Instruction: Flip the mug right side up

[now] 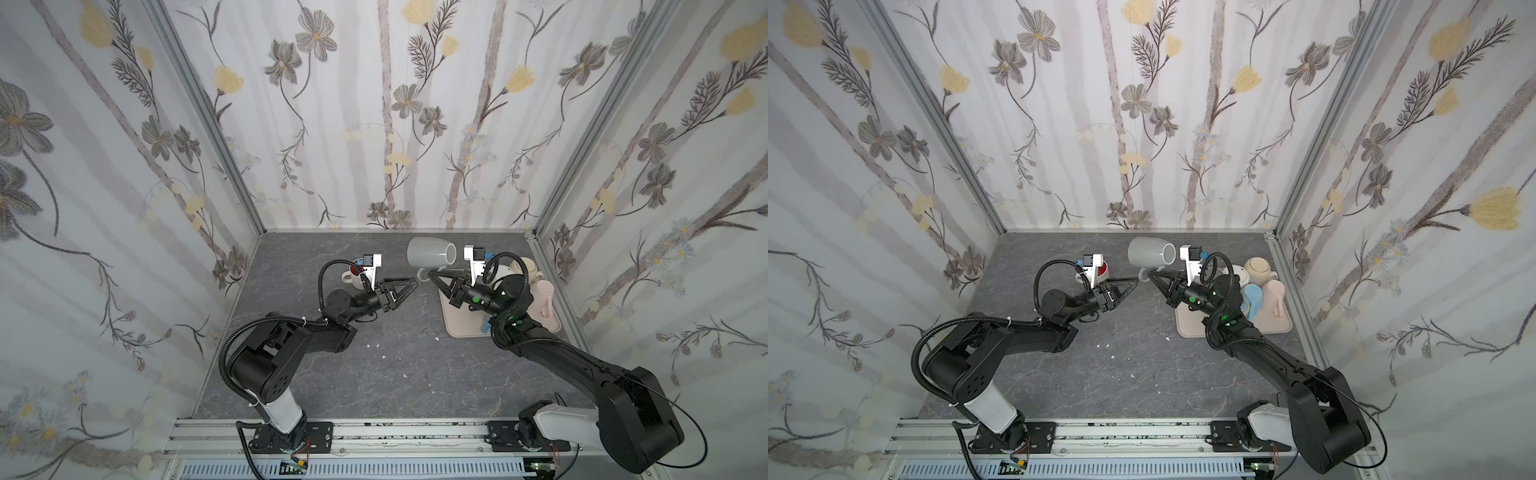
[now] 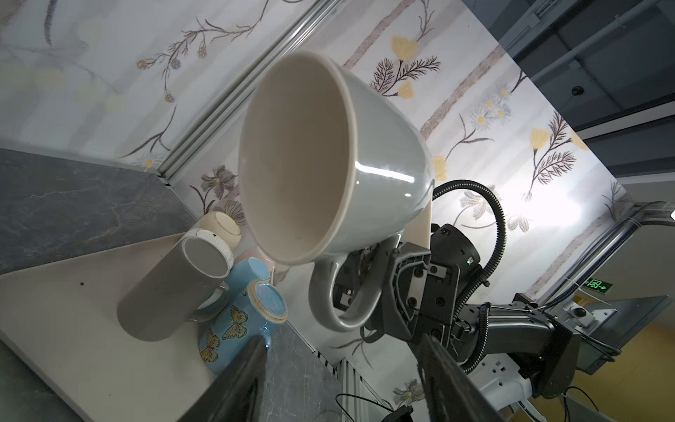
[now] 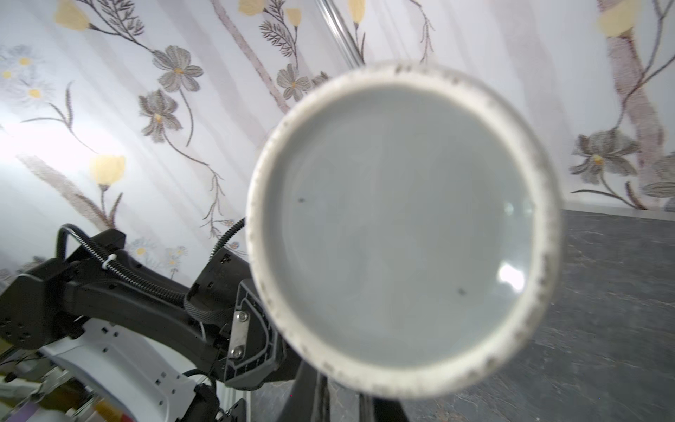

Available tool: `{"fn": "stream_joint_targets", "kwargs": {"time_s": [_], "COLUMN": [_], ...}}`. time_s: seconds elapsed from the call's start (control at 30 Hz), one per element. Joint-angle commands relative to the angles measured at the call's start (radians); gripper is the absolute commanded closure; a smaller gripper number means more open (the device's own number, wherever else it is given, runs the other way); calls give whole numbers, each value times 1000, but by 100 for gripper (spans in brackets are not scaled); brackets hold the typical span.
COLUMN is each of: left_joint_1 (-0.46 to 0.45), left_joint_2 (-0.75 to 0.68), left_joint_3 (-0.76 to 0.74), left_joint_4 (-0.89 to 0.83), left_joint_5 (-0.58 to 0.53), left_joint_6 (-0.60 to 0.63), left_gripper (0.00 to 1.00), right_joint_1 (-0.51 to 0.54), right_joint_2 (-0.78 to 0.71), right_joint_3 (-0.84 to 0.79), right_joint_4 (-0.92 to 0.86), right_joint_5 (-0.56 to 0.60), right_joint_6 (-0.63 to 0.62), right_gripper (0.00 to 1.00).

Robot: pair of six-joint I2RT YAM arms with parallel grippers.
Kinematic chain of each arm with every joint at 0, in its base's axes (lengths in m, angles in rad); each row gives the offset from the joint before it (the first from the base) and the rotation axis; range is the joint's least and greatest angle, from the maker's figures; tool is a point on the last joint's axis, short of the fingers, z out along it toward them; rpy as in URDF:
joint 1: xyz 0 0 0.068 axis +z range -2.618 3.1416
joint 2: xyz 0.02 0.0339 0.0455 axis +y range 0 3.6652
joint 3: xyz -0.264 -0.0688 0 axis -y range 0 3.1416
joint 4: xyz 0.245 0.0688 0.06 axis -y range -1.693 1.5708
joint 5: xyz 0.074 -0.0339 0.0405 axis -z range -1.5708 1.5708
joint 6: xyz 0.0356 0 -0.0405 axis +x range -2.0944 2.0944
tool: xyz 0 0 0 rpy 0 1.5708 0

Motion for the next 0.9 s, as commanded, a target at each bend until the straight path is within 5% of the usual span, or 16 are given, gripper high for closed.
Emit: {"fn": "stream_joint_targets", "kwargs": {"time_s": [0.0, 0.37, 0.57, 0.73, 0.87], "left_joint_1": [0, 5, 9, 4, 4], "left_joint_2": [-4, 23, 35, 8, -12], "left_joint_3": [21, 66, 18, -8, -24], "left_joint_4": [74, 74, 56, -114, -196], "left_joint_5": [22, 34, -53, -88, -85], "left_joint_6": [-35, -90, -115, -26, 23], "left_gripper": [35, 40, 40, 41, 41], "right_joint_1": [12, 29, 29, 13, -57], "right_joint_2": [27, 88, 91, 62, 89], "right_joint_3": [13, 24, 26, 47, 14], "right_joint_4": [252, 216, 208, -103, -219], "right_joint_5": [-71, -53, -56, 85, 60], "right_joint_6": [85, 78, 79, -58, -102], "right_gripper": [100, 100, 100, 100, 100]}}
